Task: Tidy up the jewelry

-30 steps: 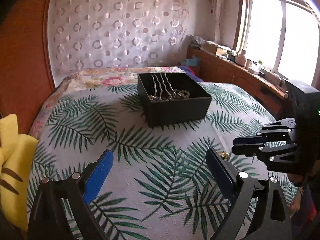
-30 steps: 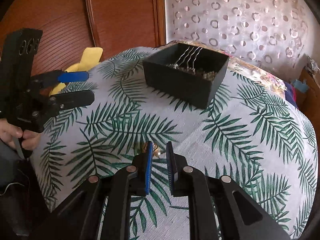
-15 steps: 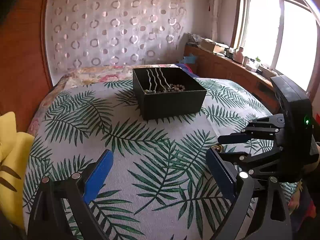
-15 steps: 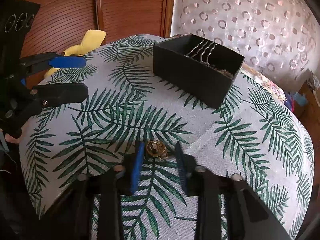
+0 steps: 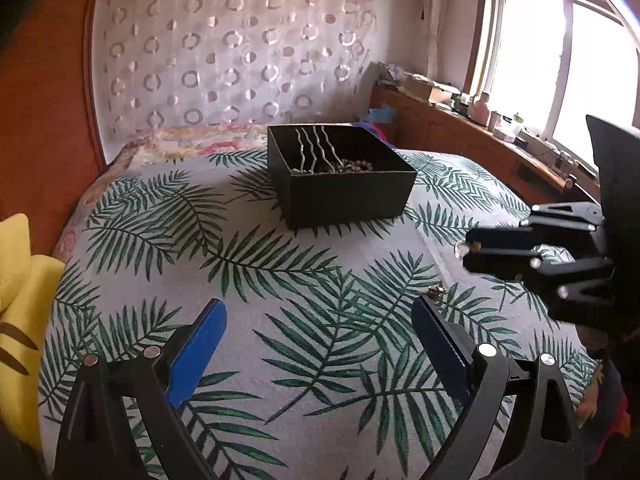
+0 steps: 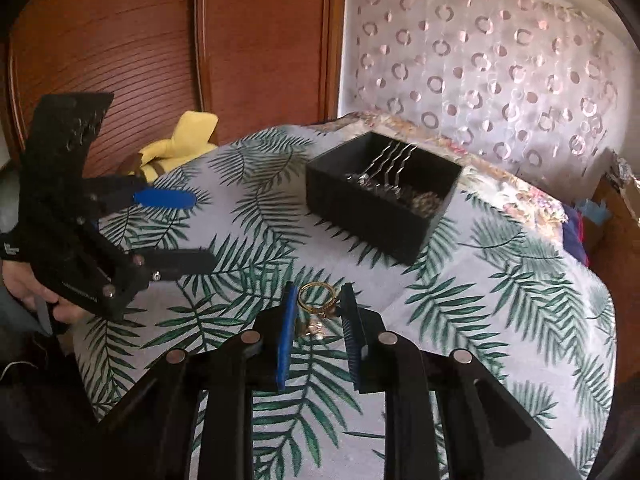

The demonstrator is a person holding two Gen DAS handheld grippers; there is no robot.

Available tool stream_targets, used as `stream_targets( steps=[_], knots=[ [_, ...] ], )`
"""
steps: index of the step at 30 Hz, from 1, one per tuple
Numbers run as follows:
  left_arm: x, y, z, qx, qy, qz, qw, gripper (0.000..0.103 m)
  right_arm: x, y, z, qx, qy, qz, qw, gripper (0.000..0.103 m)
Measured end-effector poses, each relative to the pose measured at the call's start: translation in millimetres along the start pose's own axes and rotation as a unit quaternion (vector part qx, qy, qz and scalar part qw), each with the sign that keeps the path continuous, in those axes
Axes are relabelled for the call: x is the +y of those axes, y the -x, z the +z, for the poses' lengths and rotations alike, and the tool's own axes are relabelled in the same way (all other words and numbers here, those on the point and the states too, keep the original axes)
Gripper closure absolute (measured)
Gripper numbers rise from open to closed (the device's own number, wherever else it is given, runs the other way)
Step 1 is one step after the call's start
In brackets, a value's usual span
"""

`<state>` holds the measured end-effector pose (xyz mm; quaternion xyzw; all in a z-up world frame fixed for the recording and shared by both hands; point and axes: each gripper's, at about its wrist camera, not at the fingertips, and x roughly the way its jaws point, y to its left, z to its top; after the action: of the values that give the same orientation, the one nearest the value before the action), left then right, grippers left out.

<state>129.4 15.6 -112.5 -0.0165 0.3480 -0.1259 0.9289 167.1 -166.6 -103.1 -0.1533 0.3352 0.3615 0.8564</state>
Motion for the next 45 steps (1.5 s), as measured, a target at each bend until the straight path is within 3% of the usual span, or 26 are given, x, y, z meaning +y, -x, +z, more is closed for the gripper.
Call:
stream_targets(
  steps=[11,19,26,28,37,45],
  knots=[
    [-45,-20,6,0.027,-0.054,-0.023,0.9979,0.014,-32,9,-23,0.012,-0.053,-0.032,0.998,0.079],
    [-76,-47,10,0.063,-0.096,-0.041,0.9926,0.05,-47,17,-33,0.009,-0.073,-0.04,0.996,0.079],
    [-90,-61,11,0.08,-0.113,-0.042,0.9894,0.072,-55,20,-34,0.004,-0.078,-0.038,0.996,0.079],
    [-90,-63,10,0.084,-0.115,-0.042,0.989,0.089,-57,20,-34,0.002,-0.08,-0.037,0.996,0.079],
    [-80,-50,15,0.067,-0.096,-0.055,0.9916,0.089,-68,14,-31,-0.004,-0.089,-0.022,0.996,0.079],
    [-60,-44,55,0.032,-0.076,-0.038,0.9959,0.089,-71,1,2,-0.023,-0.08,0.0,0.996,0.079]
  ],
)
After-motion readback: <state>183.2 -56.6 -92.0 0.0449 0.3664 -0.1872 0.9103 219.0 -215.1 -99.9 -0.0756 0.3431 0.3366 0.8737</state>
